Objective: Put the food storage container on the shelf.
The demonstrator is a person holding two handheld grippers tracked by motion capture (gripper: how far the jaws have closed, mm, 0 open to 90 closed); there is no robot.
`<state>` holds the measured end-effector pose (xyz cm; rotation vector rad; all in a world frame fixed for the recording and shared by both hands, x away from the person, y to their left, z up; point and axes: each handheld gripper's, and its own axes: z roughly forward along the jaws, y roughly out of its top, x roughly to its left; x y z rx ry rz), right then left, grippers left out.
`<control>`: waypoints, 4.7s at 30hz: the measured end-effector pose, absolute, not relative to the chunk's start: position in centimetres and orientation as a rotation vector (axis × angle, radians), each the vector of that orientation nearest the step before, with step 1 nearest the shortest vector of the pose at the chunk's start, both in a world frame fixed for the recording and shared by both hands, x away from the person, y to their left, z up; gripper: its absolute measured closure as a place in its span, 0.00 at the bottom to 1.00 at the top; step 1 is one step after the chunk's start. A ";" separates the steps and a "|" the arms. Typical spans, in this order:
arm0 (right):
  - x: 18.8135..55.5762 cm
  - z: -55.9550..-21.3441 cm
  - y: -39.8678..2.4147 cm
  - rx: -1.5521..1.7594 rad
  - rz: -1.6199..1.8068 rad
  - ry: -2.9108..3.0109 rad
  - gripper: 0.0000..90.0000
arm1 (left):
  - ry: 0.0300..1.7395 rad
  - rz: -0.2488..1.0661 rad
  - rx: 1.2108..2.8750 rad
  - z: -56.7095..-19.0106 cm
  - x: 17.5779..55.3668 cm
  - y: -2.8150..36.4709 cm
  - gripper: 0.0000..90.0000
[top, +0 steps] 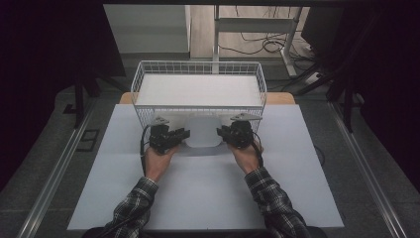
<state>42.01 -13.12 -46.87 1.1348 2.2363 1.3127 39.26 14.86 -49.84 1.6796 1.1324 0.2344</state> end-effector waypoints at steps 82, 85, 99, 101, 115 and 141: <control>42.7 -50.8 -5.5 0.966 1.276 2.372 0.77 | 0.990 0.365 1.886 -51.9 26.8 18.6 0.02; 42.4 -50.4 -5.8 0.988 1.281 2.391 0.68 | 0.993 0.360 1.898 -52.1 26.9 18.5 0.01; 40.8 -49.3 -7.5 0.961 1.257 2.444 0.38 | 1.006 0.299 1.914 -52.2 27.1 18.5 0.03; 40.7 -49.3 -7.6 0.956 1.255 2.449 0.35 | 1.008 0.287 1.917 -52.2 27.1 18.5 0.03; 38.9 -48.2 -9.6 0.918 1.243 2.471 0.12 | 1.002 0.276 1.942 -52.4 27.1 18.3 0.04; 36.8 -48.9 -12.3 0.896 1.203 2.483 0.03 | 1.010 0.292 1.966 -52.8 27.2 18.4 0.05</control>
